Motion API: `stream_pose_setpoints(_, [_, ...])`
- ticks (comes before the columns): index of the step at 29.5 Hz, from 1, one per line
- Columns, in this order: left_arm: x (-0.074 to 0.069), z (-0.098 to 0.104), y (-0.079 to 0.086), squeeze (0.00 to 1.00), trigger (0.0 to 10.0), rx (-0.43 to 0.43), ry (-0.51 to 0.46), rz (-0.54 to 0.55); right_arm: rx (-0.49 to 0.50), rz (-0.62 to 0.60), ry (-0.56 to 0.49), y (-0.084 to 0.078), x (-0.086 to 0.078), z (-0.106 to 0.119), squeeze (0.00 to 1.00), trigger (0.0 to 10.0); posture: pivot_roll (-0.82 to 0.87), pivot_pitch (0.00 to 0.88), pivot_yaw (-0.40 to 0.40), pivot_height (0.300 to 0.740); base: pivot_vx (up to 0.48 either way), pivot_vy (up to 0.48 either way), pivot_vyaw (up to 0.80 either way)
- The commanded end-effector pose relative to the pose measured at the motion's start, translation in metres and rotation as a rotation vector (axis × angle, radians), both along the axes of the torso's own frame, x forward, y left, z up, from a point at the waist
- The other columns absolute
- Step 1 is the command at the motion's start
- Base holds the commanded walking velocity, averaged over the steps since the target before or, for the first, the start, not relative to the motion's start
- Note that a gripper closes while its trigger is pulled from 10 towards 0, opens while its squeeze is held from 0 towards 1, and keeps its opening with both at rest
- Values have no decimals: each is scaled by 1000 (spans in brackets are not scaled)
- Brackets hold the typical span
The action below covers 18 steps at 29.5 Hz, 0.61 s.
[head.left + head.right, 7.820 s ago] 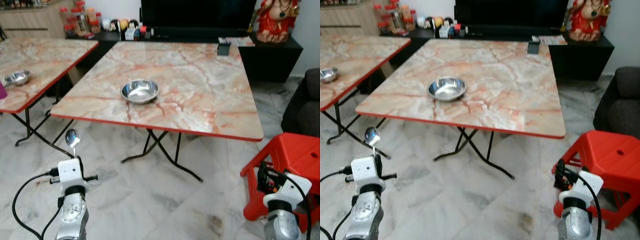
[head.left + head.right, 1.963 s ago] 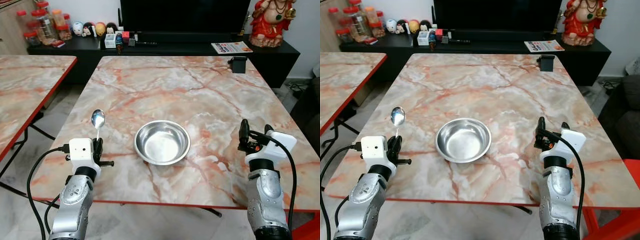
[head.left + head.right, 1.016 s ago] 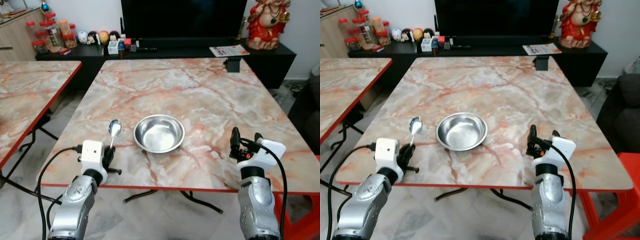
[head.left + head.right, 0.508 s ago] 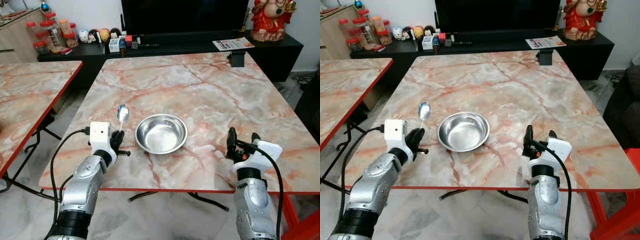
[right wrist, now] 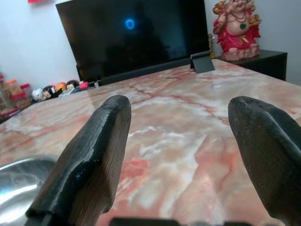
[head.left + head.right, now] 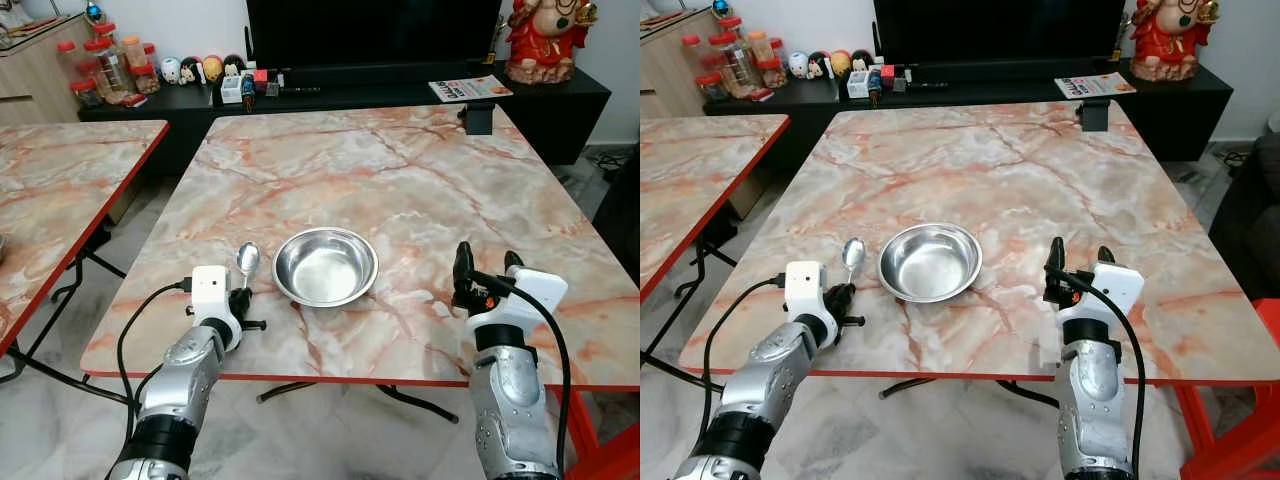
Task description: Setting the table
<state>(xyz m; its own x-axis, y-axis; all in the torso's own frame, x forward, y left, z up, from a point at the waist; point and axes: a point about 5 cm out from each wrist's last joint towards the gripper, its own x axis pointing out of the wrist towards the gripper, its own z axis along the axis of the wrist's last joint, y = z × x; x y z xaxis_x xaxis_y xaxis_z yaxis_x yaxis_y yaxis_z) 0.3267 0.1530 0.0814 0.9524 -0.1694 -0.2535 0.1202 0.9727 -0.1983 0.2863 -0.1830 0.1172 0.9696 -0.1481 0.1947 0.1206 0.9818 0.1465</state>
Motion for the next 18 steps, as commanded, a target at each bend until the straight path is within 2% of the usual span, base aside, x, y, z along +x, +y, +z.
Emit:
stream_pose_setpoints(1, [4, 1, -3, 0, 10000, -26, 8, 3, 8, 14, -21, 7, 1, 7, 0, 10000, -11, 38, 81, 740, 0, 0, 0])
stream_pose_setpoints(9, [17, 7, -10, 0, 10000, -52, 8, 40, 13, 18, -7, 10, -4, 7, 0, 10000, -10, 44, 80, 740, 0, 0, 0])
stream_pose_setpoints(18, [19, 8, -5, 0, 10000, -20, -2, 57, 17, 16, -12, 11, -3, 10, 0, 10000, -12, 41, 82, 740, 0, 0, 0])
